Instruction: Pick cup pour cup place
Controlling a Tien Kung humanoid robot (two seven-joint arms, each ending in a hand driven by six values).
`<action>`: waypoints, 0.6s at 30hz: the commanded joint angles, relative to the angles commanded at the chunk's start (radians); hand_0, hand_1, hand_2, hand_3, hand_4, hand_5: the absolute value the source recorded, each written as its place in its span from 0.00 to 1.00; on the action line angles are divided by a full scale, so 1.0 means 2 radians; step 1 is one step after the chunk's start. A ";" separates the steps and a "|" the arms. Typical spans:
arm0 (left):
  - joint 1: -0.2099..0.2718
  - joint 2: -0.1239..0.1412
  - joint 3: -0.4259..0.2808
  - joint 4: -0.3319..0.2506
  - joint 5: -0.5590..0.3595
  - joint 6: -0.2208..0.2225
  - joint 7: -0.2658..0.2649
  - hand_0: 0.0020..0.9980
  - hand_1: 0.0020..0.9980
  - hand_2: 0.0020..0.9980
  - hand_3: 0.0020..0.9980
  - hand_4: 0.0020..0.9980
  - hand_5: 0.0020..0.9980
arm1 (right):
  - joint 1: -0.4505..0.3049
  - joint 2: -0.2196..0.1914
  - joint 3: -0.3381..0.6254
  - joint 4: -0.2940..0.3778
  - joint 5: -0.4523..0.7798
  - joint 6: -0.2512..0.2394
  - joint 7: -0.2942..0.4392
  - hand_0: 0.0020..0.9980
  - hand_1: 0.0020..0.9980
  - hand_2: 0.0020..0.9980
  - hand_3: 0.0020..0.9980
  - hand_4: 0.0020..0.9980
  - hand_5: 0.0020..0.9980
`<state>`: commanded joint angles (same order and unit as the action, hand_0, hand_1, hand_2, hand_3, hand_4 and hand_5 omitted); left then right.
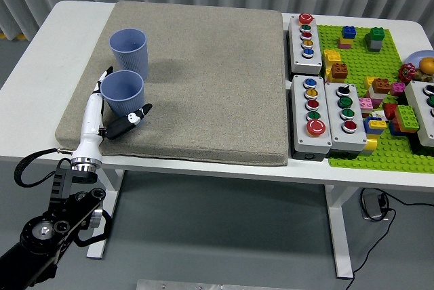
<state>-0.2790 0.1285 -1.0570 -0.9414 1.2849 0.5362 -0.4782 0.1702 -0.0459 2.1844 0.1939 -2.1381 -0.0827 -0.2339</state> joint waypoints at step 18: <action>0.008 0.002 -0.018 -0.003 0.009 -0.005 0.005 0.87 0.92 1.00 1.00 1.00 0.37 | 0.000 0.000 0.000 0.000 0.001 0.000 0.000 0.69 0.64 0.58 0.58 0.00 0.17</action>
<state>-0.2637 0.1329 -1.0940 -0.9473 1.3025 0.5266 -0.4686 0.1707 -0.0459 2.1853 0.1940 -2.1365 -0.0826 -0.2344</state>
